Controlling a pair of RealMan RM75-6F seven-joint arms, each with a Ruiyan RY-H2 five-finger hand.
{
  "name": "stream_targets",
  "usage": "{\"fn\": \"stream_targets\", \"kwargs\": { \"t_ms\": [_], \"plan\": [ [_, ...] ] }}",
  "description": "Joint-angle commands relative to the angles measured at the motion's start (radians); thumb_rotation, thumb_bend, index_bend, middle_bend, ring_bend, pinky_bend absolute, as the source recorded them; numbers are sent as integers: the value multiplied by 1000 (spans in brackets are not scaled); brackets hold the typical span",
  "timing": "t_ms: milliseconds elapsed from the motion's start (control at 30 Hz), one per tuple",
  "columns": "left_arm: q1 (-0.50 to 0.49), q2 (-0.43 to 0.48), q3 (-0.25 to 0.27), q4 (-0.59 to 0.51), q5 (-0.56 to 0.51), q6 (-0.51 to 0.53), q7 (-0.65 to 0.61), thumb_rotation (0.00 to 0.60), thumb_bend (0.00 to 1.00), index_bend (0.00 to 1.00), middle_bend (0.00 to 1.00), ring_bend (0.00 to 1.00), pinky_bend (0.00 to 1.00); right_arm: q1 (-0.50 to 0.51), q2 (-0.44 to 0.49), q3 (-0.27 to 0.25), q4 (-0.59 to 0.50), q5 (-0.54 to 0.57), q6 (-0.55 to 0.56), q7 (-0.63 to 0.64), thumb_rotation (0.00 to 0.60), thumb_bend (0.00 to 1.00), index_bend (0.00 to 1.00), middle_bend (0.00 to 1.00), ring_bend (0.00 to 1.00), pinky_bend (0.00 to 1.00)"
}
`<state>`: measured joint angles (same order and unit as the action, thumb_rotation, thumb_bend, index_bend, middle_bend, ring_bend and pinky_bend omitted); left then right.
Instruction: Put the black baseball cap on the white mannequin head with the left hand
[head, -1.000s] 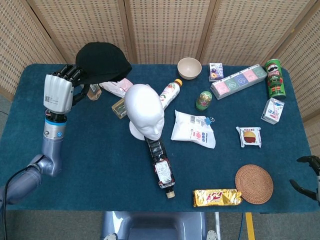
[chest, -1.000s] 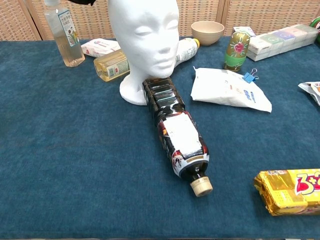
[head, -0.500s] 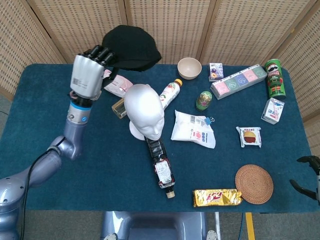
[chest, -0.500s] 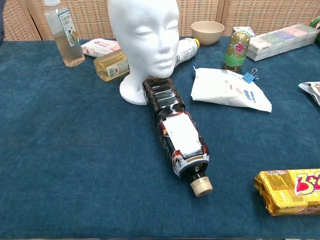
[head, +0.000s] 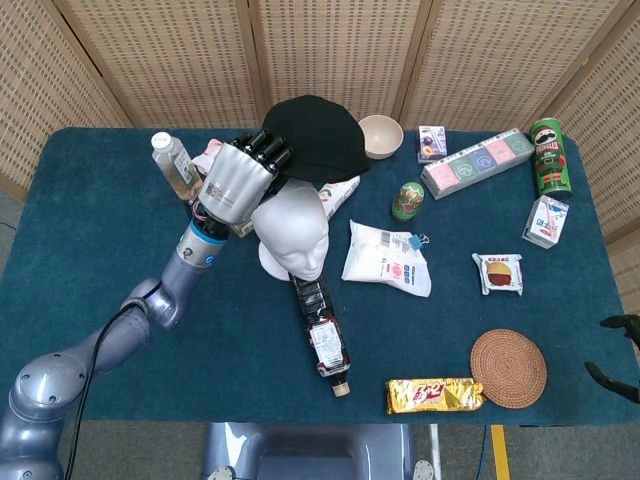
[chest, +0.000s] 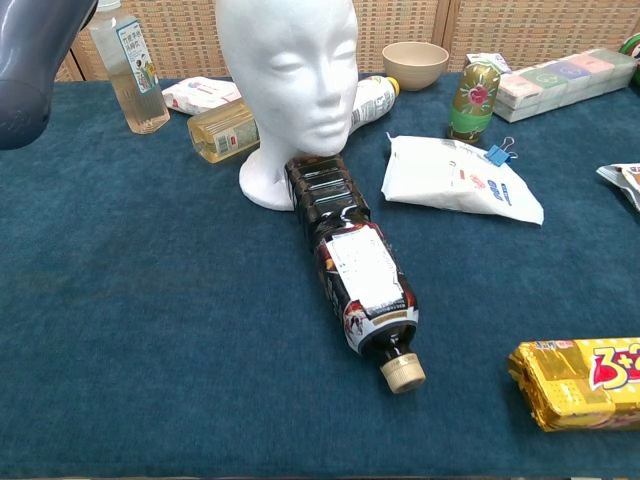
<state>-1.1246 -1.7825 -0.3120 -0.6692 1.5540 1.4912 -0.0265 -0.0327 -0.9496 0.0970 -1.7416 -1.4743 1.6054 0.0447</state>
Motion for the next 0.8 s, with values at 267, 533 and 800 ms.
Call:
{"fn": "stream_targets", "kwargs": {
  "t_ms": [267, 533, 800],
  "plan": [
    [60, 87, 57, -94, 46, 62, 42, 600, 409, 810, 548, 468, 748, 4, -3, 2, 4, -7, -2, 6, 600, 154, 384, 407, 438, 456],
    [96, 145, 92, -160, 75, 80, 87, 600, 400, 811, 547, 468, 739, 6, -5, 3, 6, -7, -5, 8, 600, 153, 384, 407, 438, 456],
    [143, 191, 134, -264, 111, 96, 161, 600, 390, 810, 547, 468, 731, 9, -7, 3, 8, -6, -10, 9, 600, 152, 384, 407, 438, 456]
  ]
}}
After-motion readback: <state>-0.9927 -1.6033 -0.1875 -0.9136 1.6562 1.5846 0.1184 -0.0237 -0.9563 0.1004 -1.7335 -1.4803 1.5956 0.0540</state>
